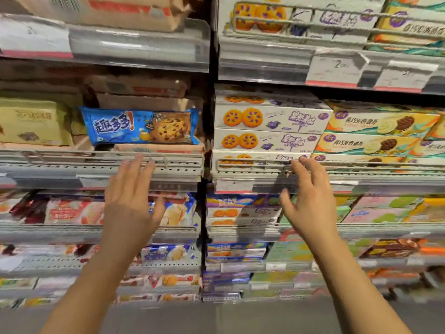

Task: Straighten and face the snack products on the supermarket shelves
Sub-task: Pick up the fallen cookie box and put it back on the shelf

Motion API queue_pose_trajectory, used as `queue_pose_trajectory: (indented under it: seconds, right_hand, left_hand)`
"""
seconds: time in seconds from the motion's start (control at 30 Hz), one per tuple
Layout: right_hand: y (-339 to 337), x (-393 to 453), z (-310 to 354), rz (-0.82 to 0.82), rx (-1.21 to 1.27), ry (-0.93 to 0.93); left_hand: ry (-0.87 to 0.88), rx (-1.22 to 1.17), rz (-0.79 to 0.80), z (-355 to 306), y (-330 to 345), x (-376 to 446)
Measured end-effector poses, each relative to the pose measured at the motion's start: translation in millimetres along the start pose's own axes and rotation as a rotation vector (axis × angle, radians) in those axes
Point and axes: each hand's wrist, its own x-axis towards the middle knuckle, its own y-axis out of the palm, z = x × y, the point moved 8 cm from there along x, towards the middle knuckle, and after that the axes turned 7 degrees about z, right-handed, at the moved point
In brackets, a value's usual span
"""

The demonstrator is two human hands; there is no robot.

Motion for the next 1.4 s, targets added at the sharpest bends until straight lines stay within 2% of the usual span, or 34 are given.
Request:
queue_pose_trajectory:
  seconds: [0.2, 0.33, 0.53, 0.6, 0.77, 0.93, 1.17, 1.4]
  right_hand:
    - [5.2, -3.9, 8.9, 0.045, -0.016, 0.082]
    - [21.4, -40.5, 22.2, 0.024, 0.057, 0.109]
    - [99.3, -75.4, 39.3, 0.356, -0.035, 0.053]
    - [111.9, -71.0, 40.5, 0.408, -0.04, 0.05]
    - [120.1, -46.9, 43.3, 0.382, -0.19, -0.065]
    - [126.4, -31.5, 38.2, 0.341, -0.272, -0.105]
    - [124.5, -13.1, 25.1, 0.309, -0.389, -0.067]
    - [127.9, -6.2, 17.2, 0.325, -0.401, -0.082]
  left_hand:
    - [0.045, -0.003, 0.054, 7.7, 5.6, 2.9]
    - [0.041, -0.012, 0.061, 12.8, 4.7, 4.6]
    - [0.024, 0.049, 0.074, 12.0, 6.5, 7.8]
    - [0.029, 0.076, 0.078, 10.9, 8.1, 7.8]
    - [0.001, 0.09, 0.057, 7.1, 8.8, 9.0]
    - [-0.012, 0.077, -0.044, 2.1, 5.0, 10.4]
    - [-0.015, 0.085, -0.134, -9.8, 2.5, 11.5]
    - [-0.054, 0.103, -0.128, -15.4, -0.1, 13.2]
